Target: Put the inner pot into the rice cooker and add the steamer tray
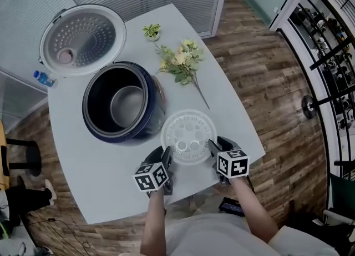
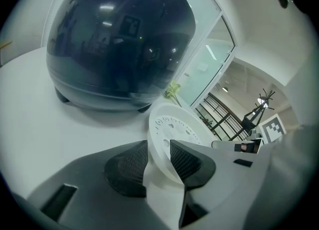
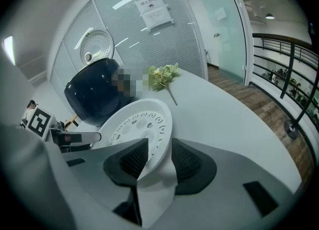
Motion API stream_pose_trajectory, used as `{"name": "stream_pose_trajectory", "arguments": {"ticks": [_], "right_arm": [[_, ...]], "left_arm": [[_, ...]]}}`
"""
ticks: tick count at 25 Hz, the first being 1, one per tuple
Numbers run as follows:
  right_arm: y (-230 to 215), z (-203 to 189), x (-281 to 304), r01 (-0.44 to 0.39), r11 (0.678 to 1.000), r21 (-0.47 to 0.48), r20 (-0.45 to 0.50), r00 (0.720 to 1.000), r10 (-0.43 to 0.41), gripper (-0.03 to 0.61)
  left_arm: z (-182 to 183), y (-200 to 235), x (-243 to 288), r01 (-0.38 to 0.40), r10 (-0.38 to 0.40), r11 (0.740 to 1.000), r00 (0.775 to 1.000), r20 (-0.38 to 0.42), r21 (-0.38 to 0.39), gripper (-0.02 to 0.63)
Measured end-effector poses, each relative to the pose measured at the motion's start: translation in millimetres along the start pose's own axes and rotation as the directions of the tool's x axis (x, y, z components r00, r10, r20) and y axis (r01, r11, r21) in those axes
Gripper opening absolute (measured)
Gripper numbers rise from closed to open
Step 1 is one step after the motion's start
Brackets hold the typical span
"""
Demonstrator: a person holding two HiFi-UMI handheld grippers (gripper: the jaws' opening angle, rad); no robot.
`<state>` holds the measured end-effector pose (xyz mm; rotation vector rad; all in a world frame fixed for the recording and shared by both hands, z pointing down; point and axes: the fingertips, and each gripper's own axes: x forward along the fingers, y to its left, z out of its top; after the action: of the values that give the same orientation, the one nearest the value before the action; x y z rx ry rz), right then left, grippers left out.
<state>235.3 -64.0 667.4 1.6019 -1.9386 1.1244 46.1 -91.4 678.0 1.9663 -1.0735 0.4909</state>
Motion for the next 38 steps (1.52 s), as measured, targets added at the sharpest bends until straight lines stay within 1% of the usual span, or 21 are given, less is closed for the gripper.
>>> {"name": "stream_pose_trajectory", "arguments": {"ticks": [2, 3, 7, 12, 18, 22, 26, 27, 31, 38], "right_arm": [[0, -1, 1, -0.004, 1.000, 0.006, -0.001, 1.000, 0.004, 0.146], [0, -2, 1, -0.013, 1.000, 0.007, 0.000, 1.000, 0.013, 0.134], [0, -3, 1, -0.043, 0.999, 0.009, 0.000, 0.999, 0.043, 0.126], [-1, -1, -1, -0.044, 0.999, 0.010, -0.007, 0.999, 0.044, 0.126], [-4, 5, -9, -0.055, 0.998, 0.038, 0.011, 0.998, 0.055, 0.121], [-8, 11, -19, -0.080, 0.994, 0.078, 0.038, 0.996, 0.077, 0.118], [-15, 22, -27, -0.111, 0.984, 0.142, 0.084, 0.992, 0.099, 0.106], [-16, 26, -29, -0.114, 0.983, 0.146, 0.094, 0.990, 0.100, 0.103], [-20, 38, -39, -0.095, 0.989, 0.110, 0.129, 0.988, 0.081, 0.101], [-22, 57, -56, -0.091, 0.990, 0.109, 0.180, 0.981, 0.070, 0.098]], "left_arm": [[1, 1, 1, -0.008, 0.008, 1.000, 1.000, 0.007, 0.000, 0.138], [1, 1, 1, -0.009, 0.009, 1.000, 1.000, 0.009, 0.001, 0.138], [-1, -1, 3, -0.004, 0.004, 1.000, 1.000, 0.010, 0.005, 0.106], [1, -5, 2, 0.007, -0.007, 1.000, 1.000, -0.003, 0.001, 0.101], [9, -14, -1, 0.017, -0.017, 1.000, 1.000, 0.003, 0.021, 0.101], [16, -25, -2, 0.032, -0.032, 0.999, 0.999, 0.010, 0.040, 0.101], [27, -37, -1, 0.045, -0.047, 0.997, 0.999, 0.020, 0.063, 0.101], [30, -40, -1, 0.049, -0.051, 0.996, 0.998, 0.022, 0.069, 0.101], [40, -52, -2, 0.065, -0.068, 0.993, 0.997, 0.026, 0.099, 0.098], [56, -68, -5, 0.088, -0.094, 0.988, 0.994, 0.048, 0.125, 0.098]]}}
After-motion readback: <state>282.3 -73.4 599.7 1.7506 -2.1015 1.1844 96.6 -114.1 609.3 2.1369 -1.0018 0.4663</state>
